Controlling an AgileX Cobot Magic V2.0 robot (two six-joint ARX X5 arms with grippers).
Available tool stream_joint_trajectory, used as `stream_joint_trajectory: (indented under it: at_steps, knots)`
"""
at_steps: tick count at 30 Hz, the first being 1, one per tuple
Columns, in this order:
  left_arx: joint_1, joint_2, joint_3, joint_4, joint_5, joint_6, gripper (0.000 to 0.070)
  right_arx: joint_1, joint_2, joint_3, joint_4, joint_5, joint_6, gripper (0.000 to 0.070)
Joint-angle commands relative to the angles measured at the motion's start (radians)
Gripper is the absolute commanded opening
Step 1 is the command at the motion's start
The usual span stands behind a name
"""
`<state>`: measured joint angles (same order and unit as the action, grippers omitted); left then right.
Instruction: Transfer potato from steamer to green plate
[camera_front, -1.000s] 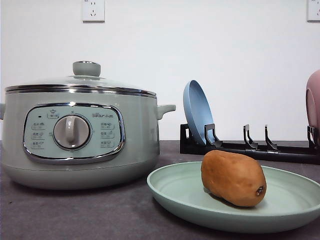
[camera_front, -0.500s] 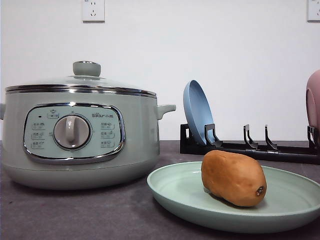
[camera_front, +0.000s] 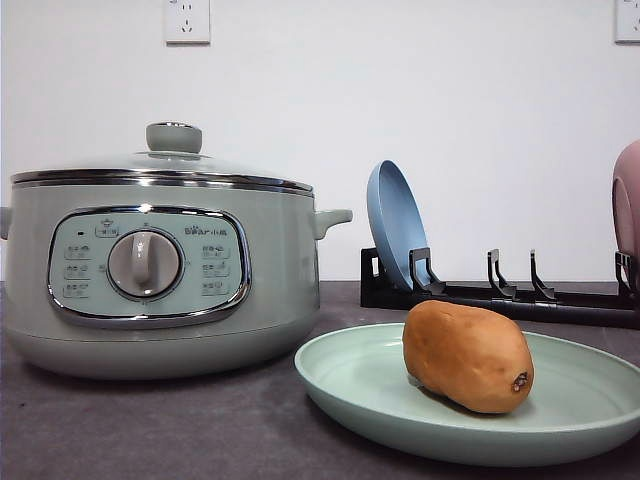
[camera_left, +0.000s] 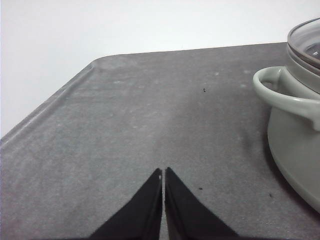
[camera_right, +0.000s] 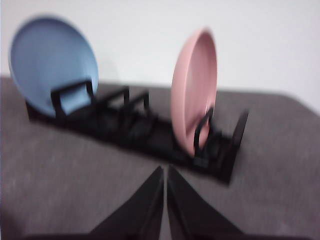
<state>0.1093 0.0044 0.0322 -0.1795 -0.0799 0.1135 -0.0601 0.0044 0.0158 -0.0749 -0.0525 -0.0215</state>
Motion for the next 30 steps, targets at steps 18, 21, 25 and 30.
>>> stream_joint_trajectory:
  at_steps: [18, 21, 25, 30]
  knots:
    - [0.003, -0.002, -0.020, -0.007, -0.003, -0.002, 0.0000, 0.000, -0.001, -0.004, -0.080, 0.001, 0.047, 0.0000]
    - [0.003, -0.002, -0.020, -0.007, -0.003, -0.002, 0.0000, 0.000, -0.001, -0.004, -0.080, 0.001, 0.047, 0.0000]
    - [0.003, -0.002, -0.020, -0.007, -0.003, -0.002, 0.0000, 0.000, -0.001, -0.004, -0.080, 0.001, 0.047, 0.0000]
    - [0.003, -0.002, -0.020, -0.007, -0.003, -0.002, 0.0000, 0.000, -0.001, -0.004, -0.080, 0.001, 0.047, 0.0000]
